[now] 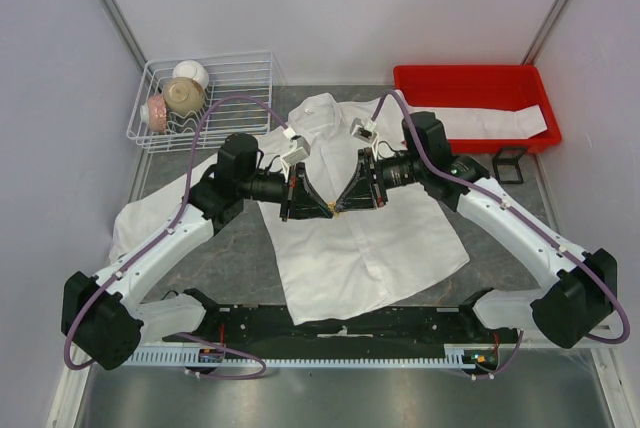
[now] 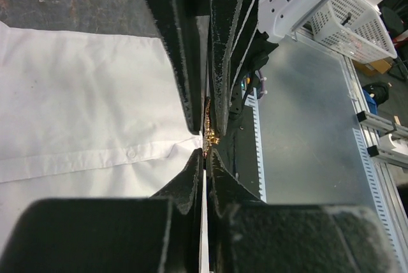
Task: Pin the brooch onto the clothing
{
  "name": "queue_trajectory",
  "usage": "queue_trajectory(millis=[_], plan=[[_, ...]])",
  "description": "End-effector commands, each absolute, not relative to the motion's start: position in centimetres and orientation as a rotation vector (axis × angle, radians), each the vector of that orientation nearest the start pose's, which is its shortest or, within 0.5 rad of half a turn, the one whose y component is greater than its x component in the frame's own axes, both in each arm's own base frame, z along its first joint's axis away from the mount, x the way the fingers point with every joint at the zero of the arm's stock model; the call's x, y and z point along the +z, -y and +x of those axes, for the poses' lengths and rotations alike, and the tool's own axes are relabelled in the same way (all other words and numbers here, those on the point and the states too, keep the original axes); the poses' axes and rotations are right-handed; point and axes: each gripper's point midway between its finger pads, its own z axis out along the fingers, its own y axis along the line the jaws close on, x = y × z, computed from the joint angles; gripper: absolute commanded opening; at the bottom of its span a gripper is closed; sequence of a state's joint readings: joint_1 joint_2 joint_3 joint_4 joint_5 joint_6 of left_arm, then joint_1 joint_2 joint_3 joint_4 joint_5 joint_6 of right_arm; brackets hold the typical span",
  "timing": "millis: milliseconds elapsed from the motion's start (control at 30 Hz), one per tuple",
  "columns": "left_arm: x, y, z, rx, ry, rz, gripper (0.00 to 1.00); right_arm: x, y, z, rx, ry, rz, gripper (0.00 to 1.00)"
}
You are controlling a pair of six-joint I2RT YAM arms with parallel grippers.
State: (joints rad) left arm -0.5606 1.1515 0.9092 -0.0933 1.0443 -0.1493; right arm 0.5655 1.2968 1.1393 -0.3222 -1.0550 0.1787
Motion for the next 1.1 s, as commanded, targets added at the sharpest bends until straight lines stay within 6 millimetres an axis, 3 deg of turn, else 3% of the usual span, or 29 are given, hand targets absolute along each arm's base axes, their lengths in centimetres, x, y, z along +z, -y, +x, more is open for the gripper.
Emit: queue_trajectory(millis=[0, 100, 300, 533, 633, 767, 800, 833, 867, 967, 1067], plan=[[26.8, 28.8, 15.9, -1.493, -1.614, 1.159, 0.02, 29.1, -30.0, 18.2, 1.530, -1.764, -1.119, 0.31], [26.1, 28.5, 15.7, -1.493, -1.628, 1.175, 0.02, 29.6, -29.6, 18.5, 1.515, -1.759, -1.117, 0.33], [26.0, 28.5, 15.6, -1.498, -1.632, 1.176, 0.02, 28.8, -29.4, 18.3, 1.490, -1.770, -1.145, 0.20], [26.1, 28.8, 16.0, -1.507, -1.645, 1.160, 0.02, 28.3, -29.3, 17.5, 1.477, -1.774, -1.188, 0.26], [26.2, 28.8, 16.0, -1.514, -1.645, 1.157, 0.02, 28.1, -29.3, 17.6, 1.457, -1.779, -1.188, 0.20], [26.2, 28.9, 16.0, -1.517, -1.650, 1.154, 0.02, 28.2, -29.4, 18.0, 1.436, -1.758, -1.203, 0.00], [26.3, 28.9, 16.0, -1.518, -1.651, 1.152, 0.02, 28.3, -29.4, 17.9, 1.436, -1.754, -1.206, 0.00], [26.3, 28.9, 16.0, -1.519, -1.652, 1.151, 0.02, 28.3, -29.3, 18.0, 1.430, -1.761, -1.203, 0.02], [26.2, 28.8, 15.9, -1.523, -1.665, 1.147, 0.02, 28.3, -29.3, 18.2, 1.412, -1.766, -1.202, 0.23], [25.9, 28.7, 16.1, -1.508, -1.683, 1.136, 0.02, 28.7, -29.1, 18.3, 1.377, -1.754, -1.223, 0.63], [25.7, 28.8, 16.2, -1.503, -1.703, 1.123, 0.02, 29.2, -29.1, 18.5, 1.360, -1.750, -1.228, 0.67]])
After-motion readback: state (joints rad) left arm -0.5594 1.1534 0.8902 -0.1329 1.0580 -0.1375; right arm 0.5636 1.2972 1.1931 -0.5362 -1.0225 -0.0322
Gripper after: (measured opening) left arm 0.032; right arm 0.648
